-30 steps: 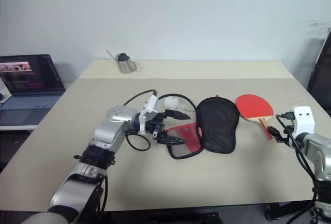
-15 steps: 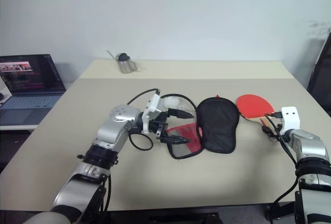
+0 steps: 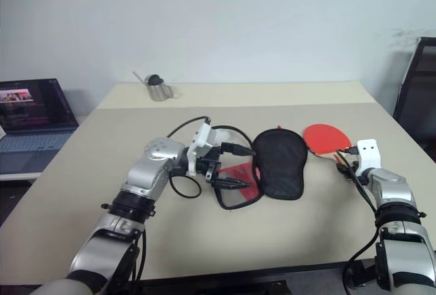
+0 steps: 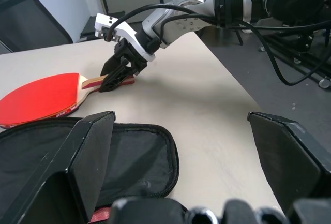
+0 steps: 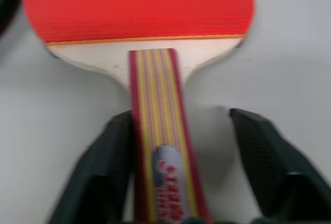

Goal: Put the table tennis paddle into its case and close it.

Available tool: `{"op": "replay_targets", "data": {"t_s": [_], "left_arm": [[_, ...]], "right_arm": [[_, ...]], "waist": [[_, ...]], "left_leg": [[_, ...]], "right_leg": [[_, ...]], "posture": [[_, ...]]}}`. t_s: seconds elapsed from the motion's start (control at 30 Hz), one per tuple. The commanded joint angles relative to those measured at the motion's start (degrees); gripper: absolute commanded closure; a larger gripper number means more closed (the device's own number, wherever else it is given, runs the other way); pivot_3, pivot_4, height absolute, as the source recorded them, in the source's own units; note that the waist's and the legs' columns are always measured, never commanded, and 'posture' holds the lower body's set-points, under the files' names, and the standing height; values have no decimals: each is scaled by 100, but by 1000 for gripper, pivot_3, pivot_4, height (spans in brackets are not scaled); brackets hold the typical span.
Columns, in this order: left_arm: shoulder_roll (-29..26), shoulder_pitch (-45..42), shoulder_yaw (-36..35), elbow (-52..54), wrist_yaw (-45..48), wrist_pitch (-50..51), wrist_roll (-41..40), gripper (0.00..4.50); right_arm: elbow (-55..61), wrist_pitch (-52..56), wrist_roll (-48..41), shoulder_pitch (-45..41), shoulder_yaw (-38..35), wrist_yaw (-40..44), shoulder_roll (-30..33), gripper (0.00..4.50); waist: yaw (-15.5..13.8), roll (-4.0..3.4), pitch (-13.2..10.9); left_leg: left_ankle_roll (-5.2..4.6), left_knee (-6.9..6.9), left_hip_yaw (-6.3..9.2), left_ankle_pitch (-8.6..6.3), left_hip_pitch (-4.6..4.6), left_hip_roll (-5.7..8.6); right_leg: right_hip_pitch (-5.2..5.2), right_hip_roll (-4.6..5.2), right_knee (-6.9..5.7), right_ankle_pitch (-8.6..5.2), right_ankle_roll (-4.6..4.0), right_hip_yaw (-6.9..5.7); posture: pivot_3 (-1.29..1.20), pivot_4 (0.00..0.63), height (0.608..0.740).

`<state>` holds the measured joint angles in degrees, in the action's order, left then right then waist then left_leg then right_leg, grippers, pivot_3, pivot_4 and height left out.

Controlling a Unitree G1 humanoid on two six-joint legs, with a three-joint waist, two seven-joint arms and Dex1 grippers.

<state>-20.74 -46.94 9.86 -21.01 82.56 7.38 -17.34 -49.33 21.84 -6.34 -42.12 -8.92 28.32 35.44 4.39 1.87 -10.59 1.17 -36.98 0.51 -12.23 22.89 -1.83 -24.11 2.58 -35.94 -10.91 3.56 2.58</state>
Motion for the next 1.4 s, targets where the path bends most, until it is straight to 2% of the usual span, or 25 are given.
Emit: {"op": "replay_targets", "data": {"t_s": [0.03,0.1,0.3,0.53,0.77,0.8,0.9,1.17,1.27,1.4], "left_arm": [[-52,-159,-44,206,-62,26,-37,0],[-72,-163,-74,176,-122,17,-24,0],[-264,-117,-212,-62,-248,-122,23,0],[-525,-62,-324,-403,-277,-368,69,0],[-472,-122,-321,-606,-277,-521,84,0],[-463,-126,-319,-625,-272,-538,85,0],[-432,-137,-311,-675,-267,-574,91,0],[-380,-186,-292,-767,-208,-638,104,0],[-378,-193,-294,-784,-161,-648,117,0],[-377,-214,-257,-777,-2,-626,114,0]], "right_arm": [[-3,106,41,29,-10,-64,38,2964],[154,150,32,102,-62,-167,30,3305],[1332,628,-74,609,-301,-662,-38,3304],[4276,2070,-503,1599,-837,-1072,-35,3304],[6394,3519,-910,1871,-1136,-1508,-378,3341],[6588,3664,-938,1873,-1154,-1604,-477,3438],[7040,3981,-978,1934,-1095,-1798,-736,4343],[7182,4007,-868,2431,-1208,-1923,-806,4426],[7156,4099,-845,2338,-1288,-2033,-771,3908],[6806,4302,-821,2119,-1303,-2030,-624,2626]], "waist": [[2,0,0],[5,0,0],[-13,0,0],[-157,-17,-10],[-191,-19,-11],[-190,-18,-11],[-199,-18,-11],[-261,-19,-11],[-253,-18,-11],[-250,-19,-11]], "left_leg": [[0,0,1,0,0,1],[0,-1,2,0,1,2],[0,3,12,0,6,4],[0,19,18,0,24,4],[0,18,23,-1,32,3],[0,18,25,-1,32,3],[0,18,29,-1,33,2],[0,16,28,-1,48,2],[0,14,29,-1,48,2],[0,14,30,-1,47,2]], "right_leg": [[1,0,0,0,0,0],[1,0,0,0,0,1],[-2,0,2,-2,0,-3],[-23,-1,0,-21,-5,-11],[-31,-2,-1,-24,-6,-17],[-31,-2,-2,-25,-8,-19],[-31,-3,-2,-25,-9,-21],[-37,-1,6,-26,-10,-23],[-38,-2,4,-26,-10,-23],[-39,-2,3,-26,-11,-23]], "posture": [[0,150,740],[0,150,740],[0,150,740],[0,150,740],[0,150,740],[0,150,740],[0,150,740],[0,150,740],[0,150,740],[0,150,740]]}}
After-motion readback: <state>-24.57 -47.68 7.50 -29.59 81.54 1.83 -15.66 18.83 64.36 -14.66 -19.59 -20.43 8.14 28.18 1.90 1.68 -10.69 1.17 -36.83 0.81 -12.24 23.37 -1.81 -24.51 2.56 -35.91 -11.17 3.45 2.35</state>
